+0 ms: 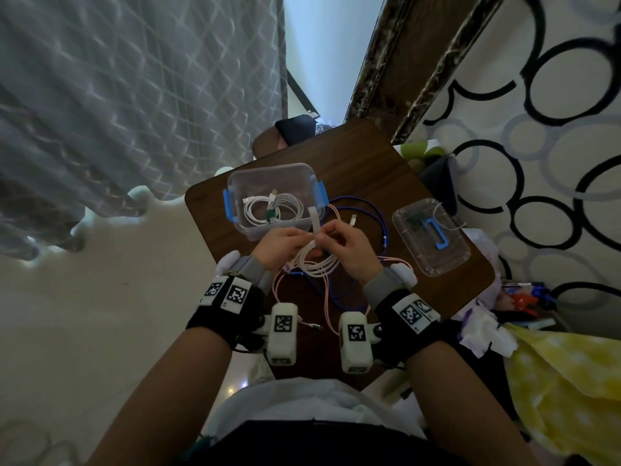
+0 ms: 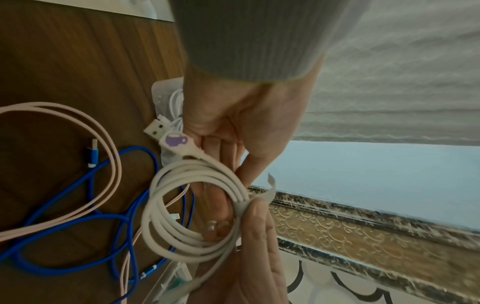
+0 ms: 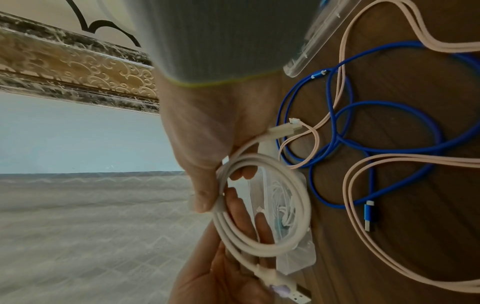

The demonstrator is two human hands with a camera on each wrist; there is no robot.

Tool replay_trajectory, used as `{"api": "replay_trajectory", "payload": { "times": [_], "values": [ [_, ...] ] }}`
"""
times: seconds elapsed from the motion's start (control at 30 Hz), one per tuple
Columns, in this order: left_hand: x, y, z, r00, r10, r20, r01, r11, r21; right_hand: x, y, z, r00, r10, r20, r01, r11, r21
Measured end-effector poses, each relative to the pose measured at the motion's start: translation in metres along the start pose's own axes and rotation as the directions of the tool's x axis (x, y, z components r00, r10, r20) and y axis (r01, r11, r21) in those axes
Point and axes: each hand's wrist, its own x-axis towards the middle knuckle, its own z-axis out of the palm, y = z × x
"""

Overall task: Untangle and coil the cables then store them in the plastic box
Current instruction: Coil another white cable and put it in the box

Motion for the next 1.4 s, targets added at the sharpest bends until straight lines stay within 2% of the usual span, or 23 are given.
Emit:
{"api": "replay_trajectory", "payload": {
  "times": [0.07, 0.17, 0.27, 0.47, 0.63, 0.7, 0.83, 1.07, 1.17, 1.27, 1.4],
  "values": [
    [0.000, 0.001, -0.001, 1.000, -0.024, 0.005, 0.023, 0.991, 0.129, -0.003, 0.001, 0.000, 0.999, -0.006, 0.032, 0.007, 1.000, -0.016],
    [0.000, 0.001, -0.001, 1.000, -0.010, 0.012, 0.005, 0.934, 0.358, -0.005, 0.002, 0.001, 0.998, -0.020, 0.063, 0.023, 0.999, -0.045],
    [0.000, -0.003, 0.000, 0.999, 0.047, 0.024, -0.053, 0.899, 0.434, -0.005, 0.003, 0.001, 0.999, -0.029, 0.042, 0.032, 0.997, -0.075],
    [-0.001, -0.012, -0.001, 0.996, 0.084, -0.010, -0.073, 0.908, 0.413, -0.008, 0.014, 0.002, 1.000, -0.007, 0.021, 0.009, 0.998, -0.070],
    [-0.010, -0.005, 0.007, 0.990, 0.127, -0.055, -0.114, 0.975, 0.191, -0.006, 0.006, 0.002, 1.000, -0.021, -0.021, 0.021, 1.000, -0.019],
    [-0.013, -0.002, 0.009, 0.992, 0.117, -0.036, -0.112, 0.986, 0.123, -0.007, 0.007, 0.000, 0.998, -0.029, -0.050, 0.029, 1.000, -0.013],
    [-0.019, -0.008, 0.007, 0.983, 0.179, 0.033, -0.182, 0.971, 0.156, -0.010, 0.008, 0.003, 0.994, -0.012, -0.104, 0.011, 1.000, -0.007],
    [-0.017, -0.005, 0.015, 0.974, 0.225, 0.036, -0.228, 0.960, 0.164, -0.014, -0.001, 0.006, 0.971, -0.015, -0.238, 0.043, 0.993, 0.111],
    [-0.016, -0.003, 0.017, 0.961, 0.273, 0.042, -0.274, 0.923, 0.272, -0.010, -0.001, 0.005, 0.964, 0.009, -0.264, 0.016, 0.996, 0.091],
    [-0.014, -0.008, 0.015, 0.941, 0.339, 0.023, -0.318, 0.856, 0.408, -0.007, 0.003, 0.008, 0.962, 0.100, -0.254, -0.083, 0.994, 0.077],
    [-0.007, -0.014, 0.008, 0.912, 0.410, 0.024, -0.318, 0.667, 0.674, -0.001, 0.003, 0.012, 0.937, 0.244, -0.249, -0.222, 0.969, 0.112]
  ]
}}
